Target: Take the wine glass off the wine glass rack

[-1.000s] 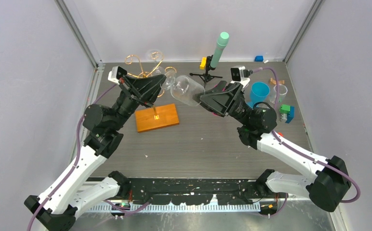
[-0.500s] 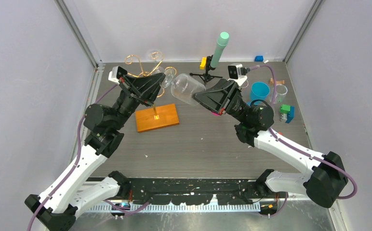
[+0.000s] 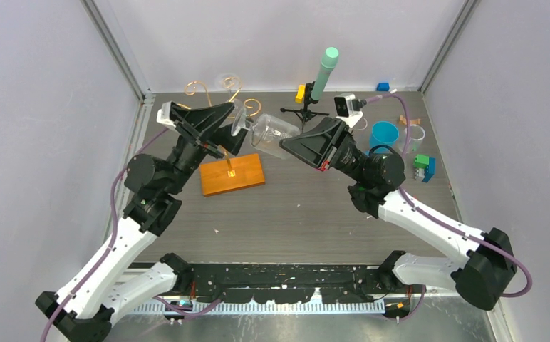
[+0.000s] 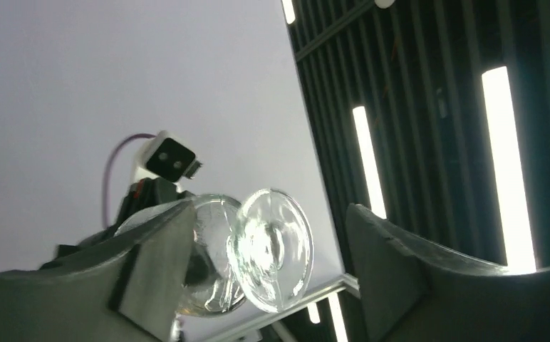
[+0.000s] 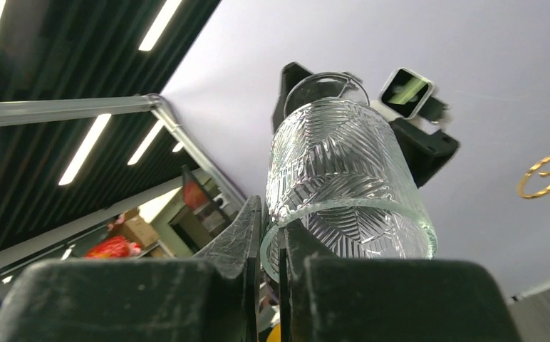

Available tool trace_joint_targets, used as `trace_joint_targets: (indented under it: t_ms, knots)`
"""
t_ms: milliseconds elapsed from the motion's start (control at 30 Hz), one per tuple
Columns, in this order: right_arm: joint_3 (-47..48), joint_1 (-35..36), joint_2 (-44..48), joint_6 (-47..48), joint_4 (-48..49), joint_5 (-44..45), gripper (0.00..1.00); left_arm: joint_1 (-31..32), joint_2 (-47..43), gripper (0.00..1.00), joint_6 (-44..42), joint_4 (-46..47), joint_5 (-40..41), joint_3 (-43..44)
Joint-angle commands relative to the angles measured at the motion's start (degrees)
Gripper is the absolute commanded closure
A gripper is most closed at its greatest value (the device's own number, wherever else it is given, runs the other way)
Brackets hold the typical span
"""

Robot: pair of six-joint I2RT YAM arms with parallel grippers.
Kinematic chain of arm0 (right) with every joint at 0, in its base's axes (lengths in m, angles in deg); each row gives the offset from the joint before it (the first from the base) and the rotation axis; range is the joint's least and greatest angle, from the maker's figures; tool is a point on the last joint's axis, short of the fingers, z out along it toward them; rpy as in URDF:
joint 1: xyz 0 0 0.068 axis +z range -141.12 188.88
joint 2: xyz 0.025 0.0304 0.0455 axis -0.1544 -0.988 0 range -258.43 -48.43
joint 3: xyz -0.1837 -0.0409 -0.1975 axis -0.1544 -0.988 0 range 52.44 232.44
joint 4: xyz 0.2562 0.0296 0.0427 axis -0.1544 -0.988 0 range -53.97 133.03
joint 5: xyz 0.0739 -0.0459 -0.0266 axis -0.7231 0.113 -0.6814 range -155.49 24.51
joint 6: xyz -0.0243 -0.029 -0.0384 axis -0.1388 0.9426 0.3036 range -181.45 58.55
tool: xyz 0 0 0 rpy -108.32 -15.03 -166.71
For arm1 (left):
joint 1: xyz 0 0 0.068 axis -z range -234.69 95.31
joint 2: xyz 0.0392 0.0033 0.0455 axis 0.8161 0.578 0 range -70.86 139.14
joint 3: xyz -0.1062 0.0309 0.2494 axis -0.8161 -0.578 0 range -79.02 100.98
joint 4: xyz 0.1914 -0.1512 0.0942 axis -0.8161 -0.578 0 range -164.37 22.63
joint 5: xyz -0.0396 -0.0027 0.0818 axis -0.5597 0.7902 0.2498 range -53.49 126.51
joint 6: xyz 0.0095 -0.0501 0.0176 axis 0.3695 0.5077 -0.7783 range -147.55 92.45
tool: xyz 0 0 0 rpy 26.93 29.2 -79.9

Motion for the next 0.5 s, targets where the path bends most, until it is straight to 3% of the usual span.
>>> trace_joint_targets:
  t_ms: [0, 67, 167, 233, 300, 467]
  knots:
    - [1.9, 0.2, 8.8, 8.6, -9.9, 5.5, 1.00, -0.1, -4.3, 0.10, -11.4, -4.8, 1.9, 1.8]
    - [3.0, 0.3, 11.8, 12.0, -17.9, 7.0, 1.00, -0.1, -5.2, 0.03, -18.1, -6.6, 0.9, 3.0]
    - [5.4, 0.3, 15.5, 17.1, -27.9, 7.3, 1.00, -0.1, -5.7, 0.00, -31.0, -8.5, -5.5, 6.8]
    - [7.2, 0.3, 18.2, 20.4, -36.2, 9.0, 1.00, -0.1, -5.5, 0.00, -40.5, -16.2, -10.1, 12.0]
    - [10.4, 0.3, 20.1, 24.2, -52.1, 11.9, 1.00, -0.1, -4.8, 0.00, -50.7, -26.4, -12.4, 17.9]
    - [19.6, 0.3, 19.5, 32.9, -80.0, 19.2, 1.00, -0.1, -4.5, 0.00, -66.9, -41.9, -7.3, 25.1]
